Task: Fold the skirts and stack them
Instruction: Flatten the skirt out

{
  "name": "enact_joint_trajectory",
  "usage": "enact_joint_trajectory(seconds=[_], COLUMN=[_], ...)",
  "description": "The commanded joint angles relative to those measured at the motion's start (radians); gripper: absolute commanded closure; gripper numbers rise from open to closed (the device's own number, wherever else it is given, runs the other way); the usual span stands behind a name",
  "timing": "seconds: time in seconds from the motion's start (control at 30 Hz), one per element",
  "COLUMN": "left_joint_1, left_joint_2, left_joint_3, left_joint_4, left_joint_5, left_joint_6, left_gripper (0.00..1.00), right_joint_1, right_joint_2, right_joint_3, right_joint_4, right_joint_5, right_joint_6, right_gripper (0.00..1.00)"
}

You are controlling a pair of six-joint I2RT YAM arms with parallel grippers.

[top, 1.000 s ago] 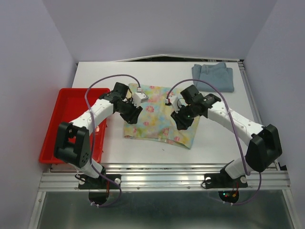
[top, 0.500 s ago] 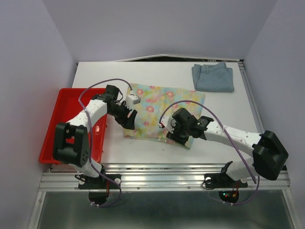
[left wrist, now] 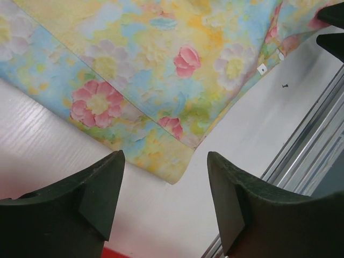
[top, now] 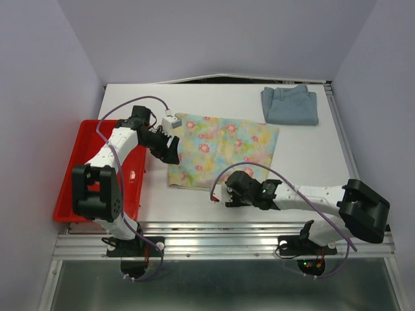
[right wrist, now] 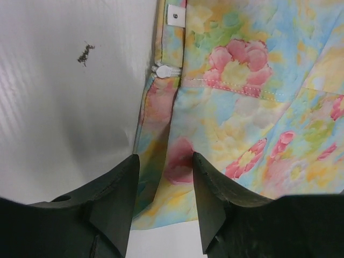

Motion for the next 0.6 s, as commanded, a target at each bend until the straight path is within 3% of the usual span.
enact_joint_trajectory(seconds=[0.0,0.13,0.23,0.37,0.4,0.57], left_joint_1=[0.01,0.01,0.012,0.012,0.013,0.03], left_joint_2=[-0.005,0.003,0.006,0.006,0.007,0.01], left_joint_3=[0.041,0.05,0.057,0.06,0.06,0.061], left_joint_4=[-0.038,-0.034,-0.031,-0.029,-0.031,-0.043], left_joint_5=[0.026,0.025,0.025,0.023,0.023,0.043], left_joint_6=[-0.003,-0.013,-0.02,-0.02,-0.02,-0.02], left_gripper=[0.26,0.26,0.26,0.25,0.26,0.26], right_joint_1=[0.011,0.021,0.021,0.021,0.021,0.021], right_joint_2=[-0.021,-0.021,-0.02,-0.017,-0.017,-0.014], right_joint_3=[-0.047,-0.076,-0.07,-0.013,0.028,0.163], right_joint_4=[0.148,0.215,0.255,0.194,0.166,-0.067], right_joint_5=[0.142,0.189,0.219,0.193,0.159,-0.06], right_joint_6=[-0.117,-0.146,-0.139,-0.084,-0.035,0.165], right_gripper=[0.51,0.55,0.66,0.9,0.99,0.99])
